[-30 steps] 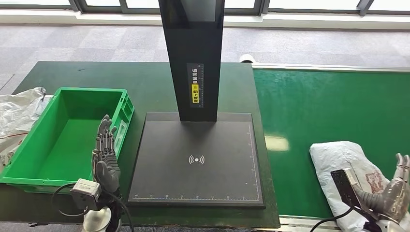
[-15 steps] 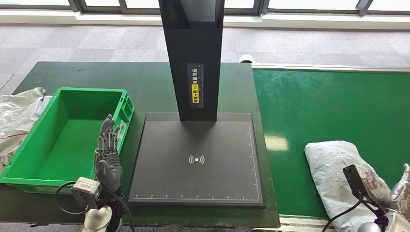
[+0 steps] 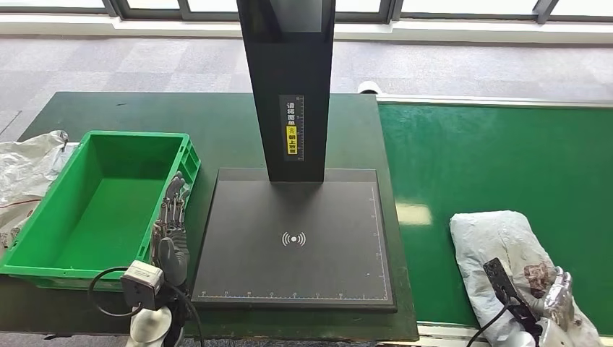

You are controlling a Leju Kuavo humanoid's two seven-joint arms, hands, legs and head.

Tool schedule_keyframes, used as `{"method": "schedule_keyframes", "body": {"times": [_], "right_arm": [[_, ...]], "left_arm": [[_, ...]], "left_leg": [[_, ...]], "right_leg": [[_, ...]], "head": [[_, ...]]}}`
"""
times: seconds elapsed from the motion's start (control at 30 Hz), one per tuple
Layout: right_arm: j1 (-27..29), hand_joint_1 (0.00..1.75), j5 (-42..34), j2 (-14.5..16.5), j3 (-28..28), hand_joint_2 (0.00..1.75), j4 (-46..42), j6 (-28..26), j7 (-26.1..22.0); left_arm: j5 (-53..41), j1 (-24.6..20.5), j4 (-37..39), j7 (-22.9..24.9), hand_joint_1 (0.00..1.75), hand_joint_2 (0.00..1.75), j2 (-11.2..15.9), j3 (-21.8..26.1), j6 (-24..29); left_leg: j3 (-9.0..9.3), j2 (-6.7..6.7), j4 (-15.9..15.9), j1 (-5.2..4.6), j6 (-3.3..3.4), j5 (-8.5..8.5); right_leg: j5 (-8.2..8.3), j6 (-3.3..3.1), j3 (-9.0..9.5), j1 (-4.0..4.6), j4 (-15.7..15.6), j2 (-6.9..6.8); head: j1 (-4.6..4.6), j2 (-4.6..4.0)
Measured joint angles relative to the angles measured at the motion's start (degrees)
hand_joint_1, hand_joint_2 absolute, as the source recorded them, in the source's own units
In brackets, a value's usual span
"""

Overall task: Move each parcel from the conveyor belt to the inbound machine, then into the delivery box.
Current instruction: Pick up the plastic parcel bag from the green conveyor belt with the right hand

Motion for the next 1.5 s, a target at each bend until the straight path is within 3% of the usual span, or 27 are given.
{"method": "schedule_keyframes", "body": {"times": [0.03, 0.13, 0.17, 0.43, 0.9, 1.0, 1.2, 1.33, 1.5], "right_arm": [[0.0, 0.34, 0.1, 0.2, 0.0, 1.75, 0.0, 0.0, 0.2], [0.1, 1.65, 0.7, 0.8, 0.0, 1.75, 0.0, 1.2, 0.3], [0.2, 1.75, 1.0, 0.9, 0.0, 1.75, 0.0, 1.7, 0.1], [0.8, 1.75, -2.0, 2.3, 0.0, 1.75, -2.0, 0.4, -5.2], [7.9, 1.75, -20.7, 8.5, 0.0, 1.75, -23.0, 2.1, -18.7], [9.3, 1.75, -24.4, 10.2, 0.0, 1.75, -28.2, 0.7, -22.7], [11.4, 1.75, -28.3, 12.6, 0.0, 1.75, -35.6, -0.6, -25.7], [14.4, 1.75, -36.7, 14.6, 0.4, 1.75, -42.2, -1.9, -33.0], [21.3, 1.75, -40.6, 17.1, 5.1, 1.75, -55.4, -8.9, -37.2]], "left_arm": [[-0.1, 0.0, 0.0, 0.1, 0.00, 0.00, 0.0, -0.1, 0.0], [-0.2, 0.1, 0.0, 0.2, 0.00, 0.00, 0.0, -0.2, 0.1], [-0.2, 0.0, 0.0, 0.2, 0.00, 0.00, -0.1, -0.3, 0.1], [-0.3, 0.0, 0.2, 0.6, 0.00, 0.00, -0.3, -0.4, 0.4], [-0.2, 0.2, 1.4, -0.4, 0.00, 0.00, -0.3, -0.9, 1.8], [-0.1, 0.2, 1.4, -0.5, 0.00, 0.00, -0.3, -1.0, 2.3], [0.0, 0.3, 1.4, -0.5, 0.00, 0.00, -0.3, -1.1, 2.5], [0.2, 0.3, 1.6, -0.8, 0.00, 0.00, -0.3, -1.2, 2.6], [0.6, -0.2, 2.5, -1.3, 0.00, 0.00, -0.3, -1.8, 2.6]], "left_leg": [[0.00, 0.00, 0.0, 0.00, 0.00, 0.00], [0.01, 0.00, 0.0, 0.00, 0.01, 0.00], [0.01, 0.00, 0.0, 0.00, 0.01, 0.00], [0.03, 0.00, 0.0, -0.01, 0.04, 0.02], [-0.13, -0.02, 0.0, -0.01, 0.03, 0.02], [-0.15, -0.03, 0.0, -0.02, 0.03, 0.02], [-0.16, -0.03, 0.0, -0.03, 0.03, 0.02], [-0.18, -0.07, 0.0, -0.05, 0.03, 0.02], [-0.22, -0.05, 0.0, -0.02, 0.01, 0.00]], "right_leg": [[0.00, 0.00, 0.01, 0.00, 0.0, 0.00], [0.00, 0.01, 0.02, -0.01, 0.0, -0.01], [0.00, 0.01, 0.02, -0.01, 0.0, -0.01], [0.04, 0.04, 0.05, -0.02, 0.0, -0.01], [0.02, 0.03, -0.09, -0.02, 0.0, -0.03], [0.02, 0.03, -0.11, -0.02, 0.0, -0.04], [0.02, 0.03, -0.13, -0.03, 0.0, -0.04], [0.01, 0.02, -0.15, -0.04, 0.0, -0.10], [-0.05, -0.05, -0.19, -0.01, 0.0, -0.09]], "head": [[0.00, 0.01], [0.00, 0.01], [0.00, 0.00], [0.00, 0.00], [0.00, 0.02], [0.00, 0.01], [0.00, 0.00], [0.00, 0.02], [0.00, 0.01]]}}
